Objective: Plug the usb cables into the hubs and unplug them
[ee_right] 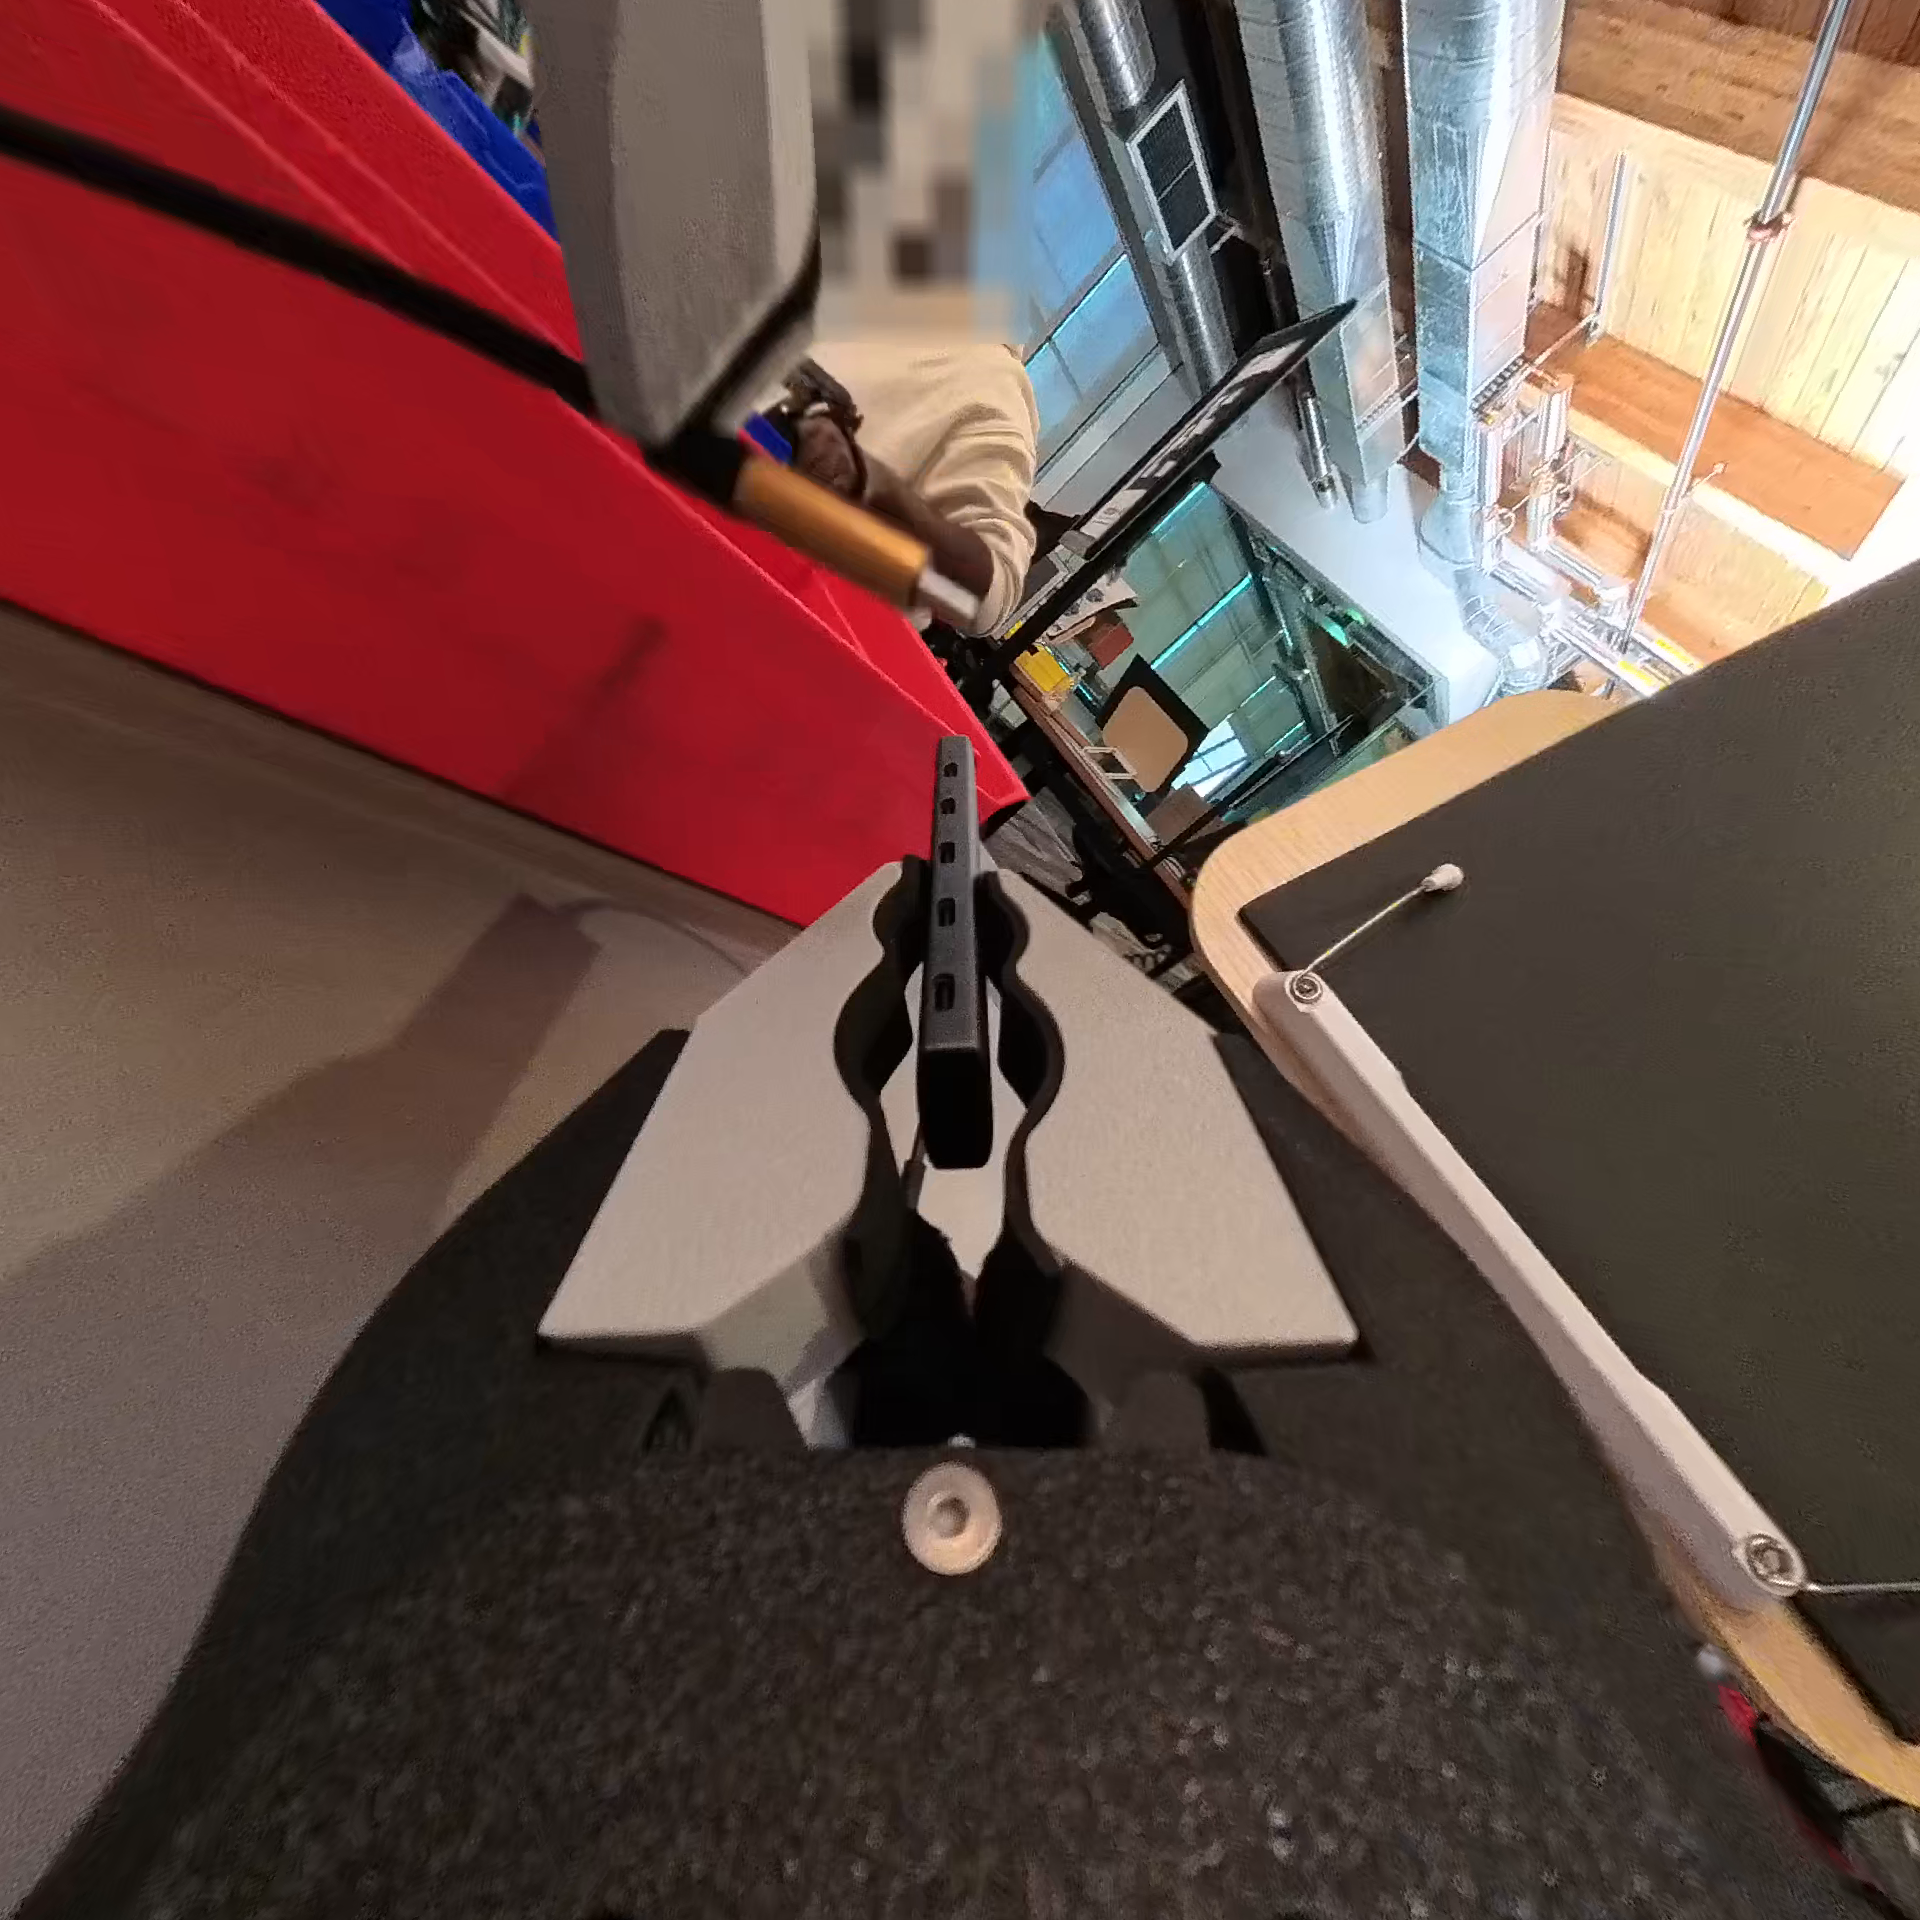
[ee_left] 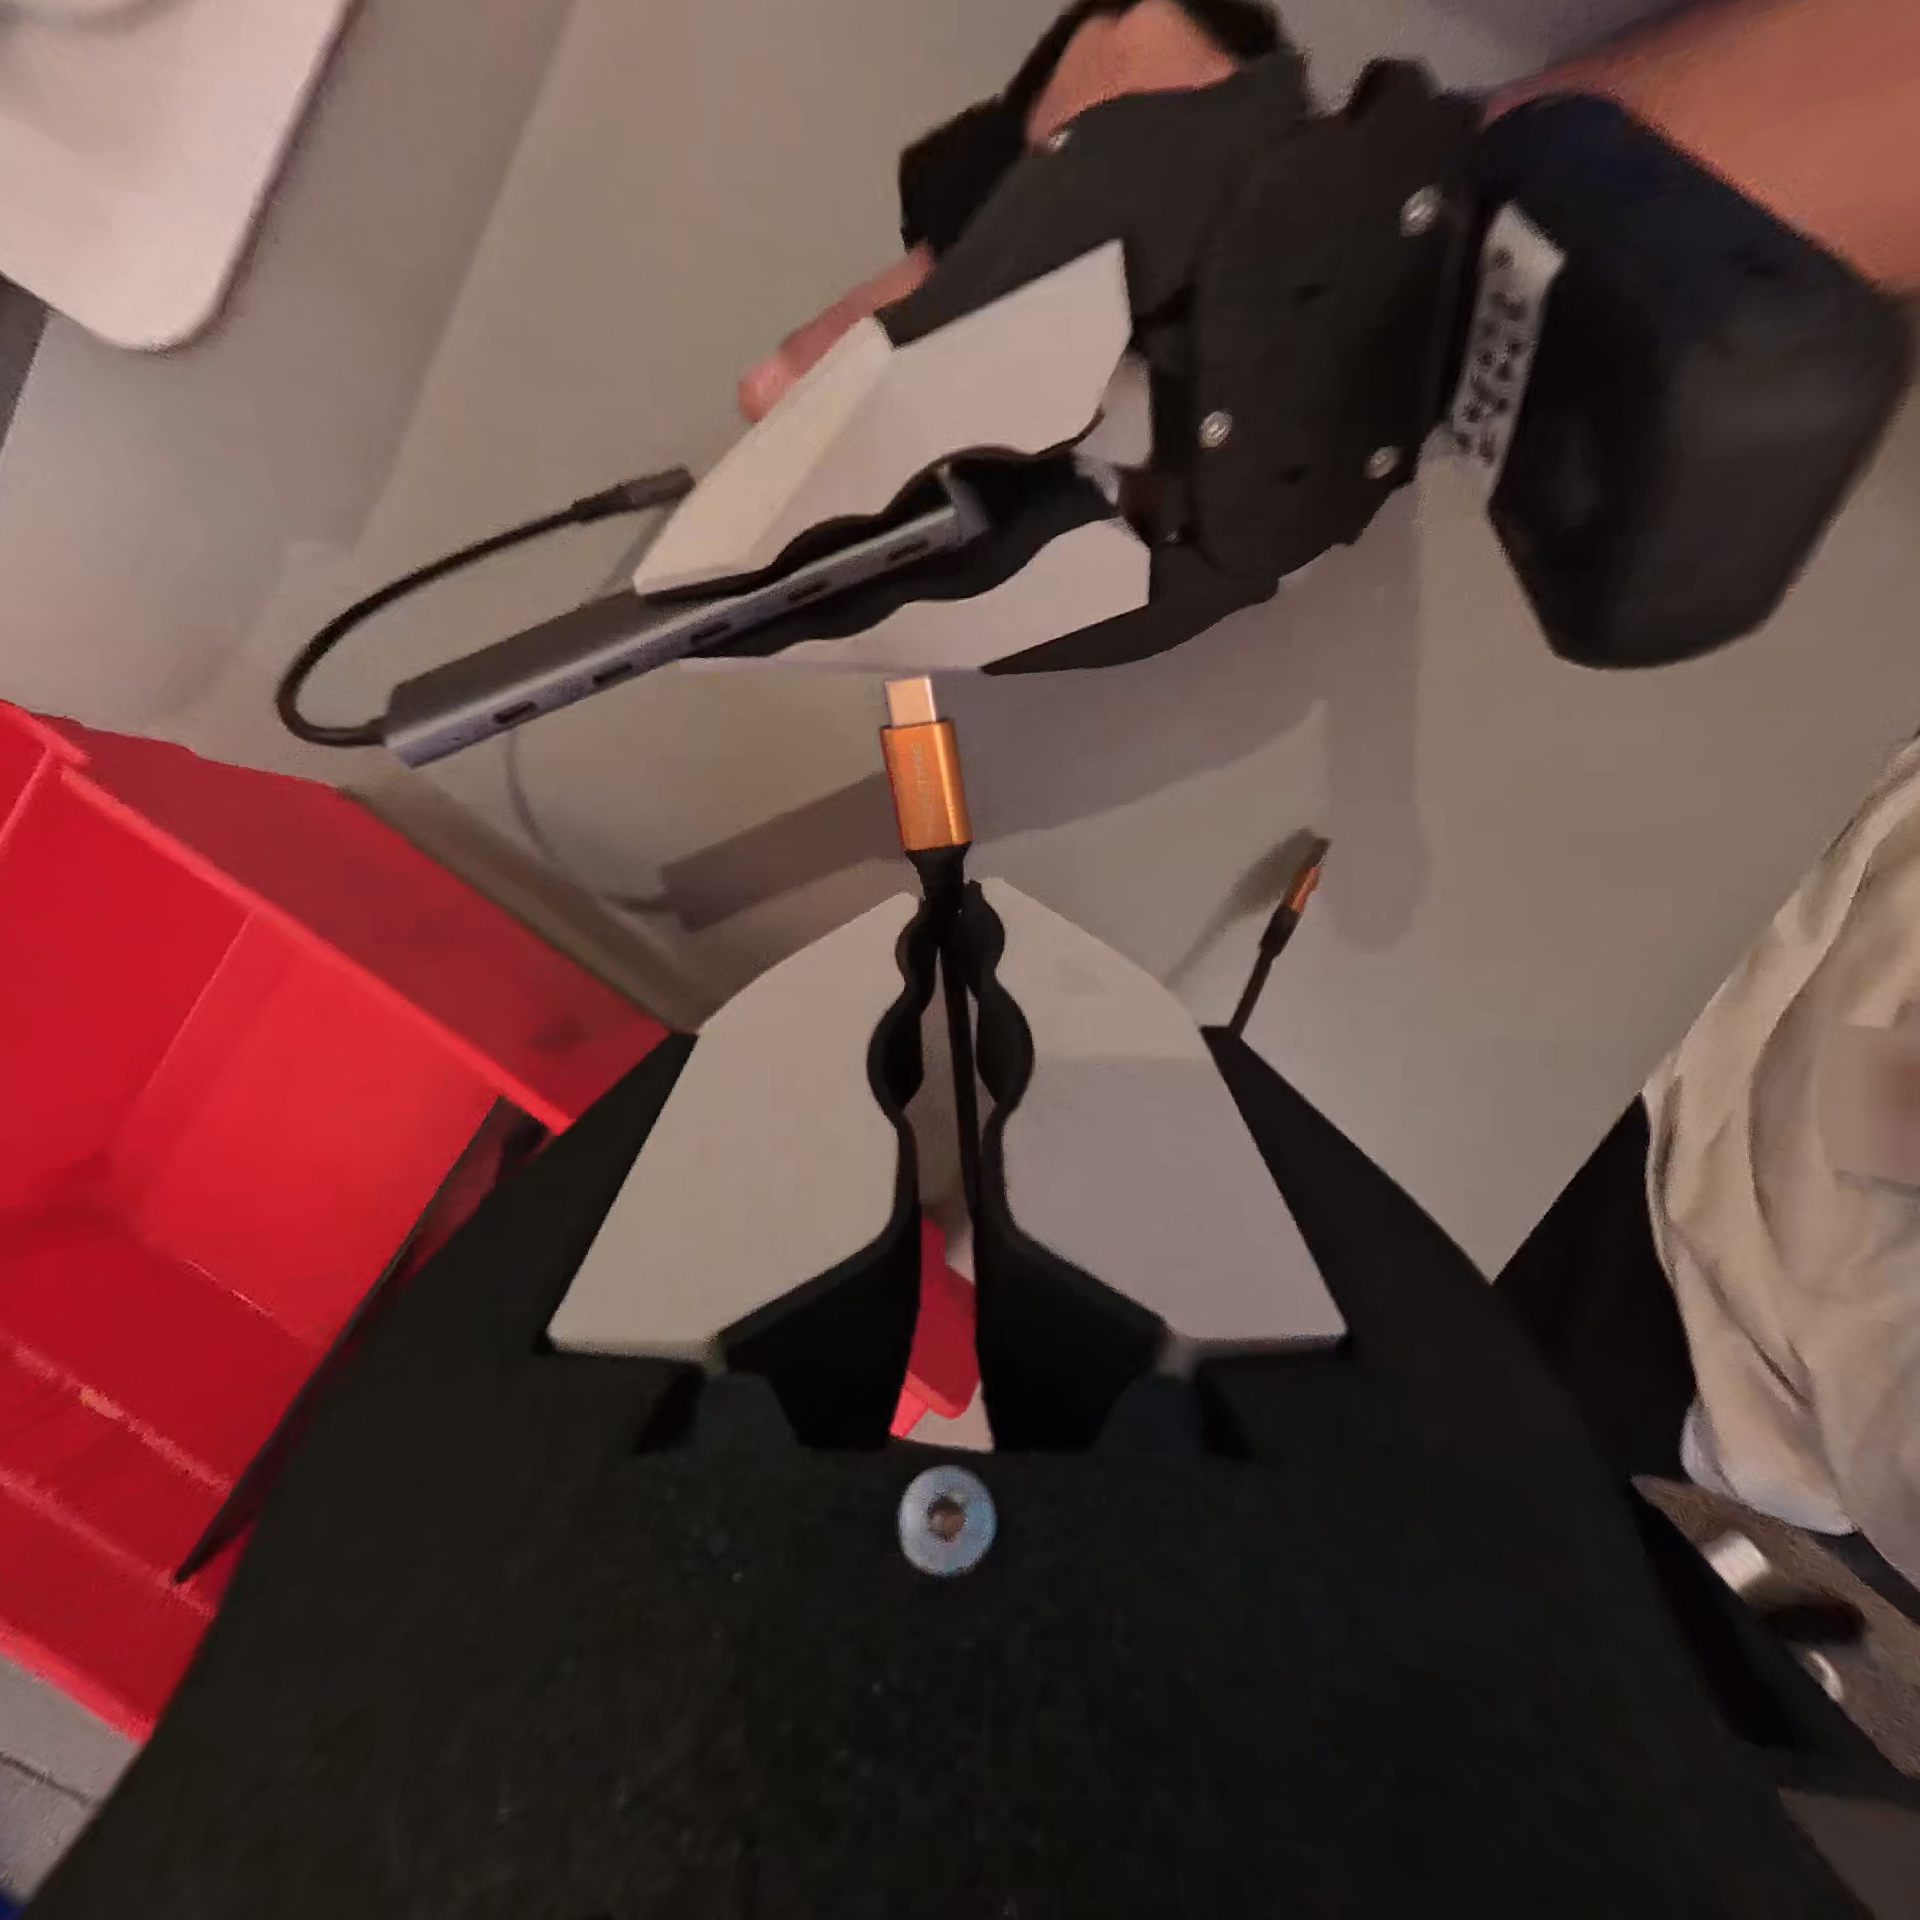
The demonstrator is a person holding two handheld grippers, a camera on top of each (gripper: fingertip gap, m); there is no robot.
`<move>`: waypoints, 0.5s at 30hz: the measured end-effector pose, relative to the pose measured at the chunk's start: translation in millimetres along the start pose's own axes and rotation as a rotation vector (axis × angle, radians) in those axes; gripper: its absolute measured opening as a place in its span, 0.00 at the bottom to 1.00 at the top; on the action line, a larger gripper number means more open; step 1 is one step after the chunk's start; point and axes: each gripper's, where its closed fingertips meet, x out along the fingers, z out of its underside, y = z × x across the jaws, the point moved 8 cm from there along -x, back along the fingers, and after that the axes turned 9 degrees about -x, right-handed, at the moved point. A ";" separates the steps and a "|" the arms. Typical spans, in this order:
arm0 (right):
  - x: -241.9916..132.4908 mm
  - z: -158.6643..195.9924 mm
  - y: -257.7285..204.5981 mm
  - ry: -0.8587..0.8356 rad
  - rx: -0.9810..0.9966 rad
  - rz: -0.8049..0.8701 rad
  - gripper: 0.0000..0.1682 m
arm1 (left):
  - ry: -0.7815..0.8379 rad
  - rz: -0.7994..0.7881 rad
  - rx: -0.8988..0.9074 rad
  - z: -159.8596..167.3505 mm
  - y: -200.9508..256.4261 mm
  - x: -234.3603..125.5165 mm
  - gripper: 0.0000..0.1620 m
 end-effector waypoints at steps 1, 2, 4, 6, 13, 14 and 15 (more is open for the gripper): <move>-0.1 -0.3 -0.5 0.000 -0.008 0.002 0.05 | -0.028 -0.005 -0.005 -1.3 -2.7 5.6 0.03; -0.2 -0.8 -0.8 0.004 -0.011 0.002 0.05 | -0.051 -0.020 -0.012 -2.6 -6.1 10.9 0.03; -0.5 -1.1 -1.0 0.005 -0.017 0.005 0.05 | -0.095 -0.036 -0.024 -5.1 -12.2 19.7 0.03; -0.5 -1.2 -2.2 0.006 -0.029 0.001 0.05 | -0.127 -0.041 -0.035 -7.4 -17.2 25.5 0.03; 0.5 -5.3 -12.3 -0.014 -0.170 0.004 0.05 | -0.228 -0.062 -0.038 -9.5 -32.2 33.9 0.03; 0.8 -6.1 -13.7 -0.018 -0.194 0.007 0.04 | -0.239 -0.057 -0.038 -8.8 -33.3 35.4 0.03; 0.9 -6.7 -15.2 -0.022 -0.219 0.009 0.04 | -0.248 -0.053 -0.037 -8.0 -34.2 37.2 0.03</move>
